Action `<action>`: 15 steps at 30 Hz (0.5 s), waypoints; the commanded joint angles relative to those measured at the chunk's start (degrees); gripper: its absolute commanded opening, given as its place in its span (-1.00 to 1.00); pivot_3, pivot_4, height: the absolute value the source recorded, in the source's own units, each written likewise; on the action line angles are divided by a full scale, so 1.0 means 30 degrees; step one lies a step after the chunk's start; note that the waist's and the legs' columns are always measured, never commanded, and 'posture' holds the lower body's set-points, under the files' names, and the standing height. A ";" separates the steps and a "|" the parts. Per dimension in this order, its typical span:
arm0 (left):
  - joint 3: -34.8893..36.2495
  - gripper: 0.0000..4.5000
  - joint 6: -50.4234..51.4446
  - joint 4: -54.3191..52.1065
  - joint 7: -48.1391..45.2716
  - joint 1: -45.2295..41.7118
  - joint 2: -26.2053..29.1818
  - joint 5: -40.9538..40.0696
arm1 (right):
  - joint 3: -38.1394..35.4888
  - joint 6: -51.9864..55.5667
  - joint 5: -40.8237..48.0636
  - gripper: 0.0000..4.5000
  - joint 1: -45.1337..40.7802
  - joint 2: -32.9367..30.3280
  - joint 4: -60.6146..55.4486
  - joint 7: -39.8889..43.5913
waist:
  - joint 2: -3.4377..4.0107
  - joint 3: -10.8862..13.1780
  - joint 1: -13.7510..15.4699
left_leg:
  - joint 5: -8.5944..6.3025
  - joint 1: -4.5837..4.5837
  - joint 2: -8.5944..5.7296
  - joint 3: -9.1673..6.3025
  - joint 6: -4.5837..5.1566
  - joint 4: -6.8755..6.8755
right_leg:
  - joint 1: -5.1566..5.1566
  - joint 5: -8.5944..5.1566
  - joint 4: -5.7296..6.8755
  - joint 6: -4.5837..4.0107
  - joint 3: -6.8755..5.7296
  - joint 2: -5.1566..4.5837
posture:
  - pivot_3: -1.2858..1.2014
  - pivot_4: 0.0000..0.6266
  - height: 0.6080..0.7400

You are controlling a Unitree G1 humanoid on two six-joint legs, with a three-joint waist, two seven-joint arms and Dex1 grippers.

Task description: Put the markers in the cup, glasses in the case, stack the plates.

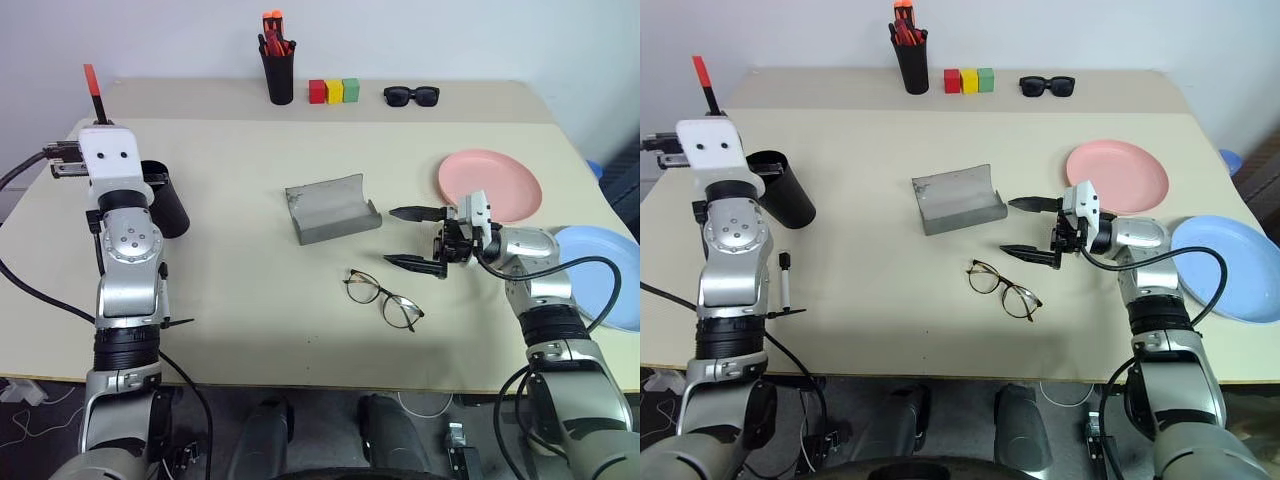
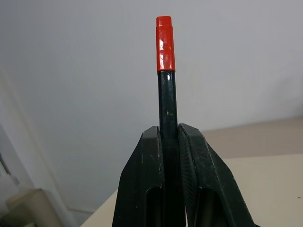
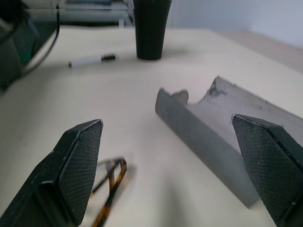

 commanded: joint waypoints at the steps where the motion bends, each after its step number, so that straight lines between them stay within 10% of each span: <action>1: 0.0063 -0.99 -0.0684 0.0088 -0.0002 -0.0365 0.0007 0.0372 | -0.0834 0.0695 0.1136 0.99 0.0023 0.0031 -0.1607 -0.0045 | 0.0000 0.0000 -0.0002 | 0.0000 0.0000 0.0000 0.0001 0.0000 0.0001 | 0.0001 0.0001 0.0000 0.0002 0.0000 0.0000 | 0.03 -0.52 1.00; 15: 0.0075 -0.99 -0.1508 0.1023 -0.0206 -0.0322 -0.0151 0.0690 | -0.1088 0.3625 0.2972 0.99 -0.0235 0.1317 -0.5696 -0.1808 | 0.0000 0.0000 0.0010 | 0.0000 0.0001 0.0000 -0.0006 0.0000 0.0000 | -0.0003 0.0002 0.0009 0.0005 -0.0001 0.0000 | 0.03 -0.52 1.00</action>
